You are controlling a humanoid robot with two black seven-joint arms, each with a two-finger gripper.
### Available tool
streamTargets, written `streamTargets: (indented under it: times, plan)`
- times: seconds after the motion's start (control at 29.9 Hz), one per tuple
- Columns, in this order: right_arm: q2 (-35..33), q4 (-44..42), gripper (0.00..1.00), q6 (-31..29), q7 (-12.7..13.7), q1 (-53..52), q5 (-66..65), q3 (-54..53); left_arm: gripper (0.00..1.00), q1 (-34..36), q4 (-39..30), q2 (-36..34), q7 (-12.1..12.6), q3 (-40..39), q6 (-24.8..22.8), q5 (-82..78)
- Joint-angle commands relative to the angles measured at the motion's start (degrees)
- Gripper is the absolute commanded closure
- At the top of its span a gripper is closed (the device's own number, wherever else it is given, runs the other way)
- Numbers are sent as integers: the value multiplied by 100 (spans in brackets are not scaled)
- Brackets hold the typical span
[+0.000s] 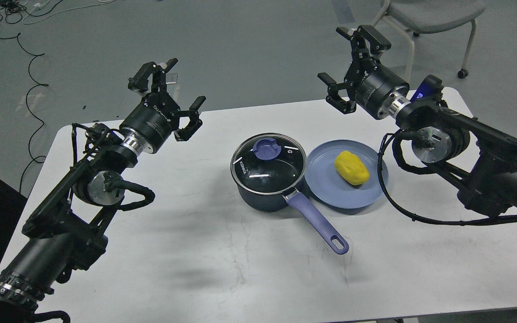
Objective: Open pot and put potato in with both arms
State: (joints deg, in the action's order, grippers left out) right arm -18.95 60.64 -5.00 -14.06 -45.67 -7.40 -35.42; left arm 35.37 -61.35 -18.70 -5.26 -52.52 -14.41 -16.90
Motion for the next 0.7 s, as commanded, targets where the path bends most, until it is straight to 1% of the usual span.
streamTargets:
  times: [0.0,0.4,0.67]
  plan:
    - [-3,1,0,-10,0,40,-7,0,2,-4,1,15,-1,-4,-1,2]
    - [-82,62,0,-89,-18,93,-24,0,2,-74,9,-2,-10,-4,43,2]
    - [-188,185,0,-98,-18,93,-24,-8,2,-215,9,147,-1,-12,34,-6]
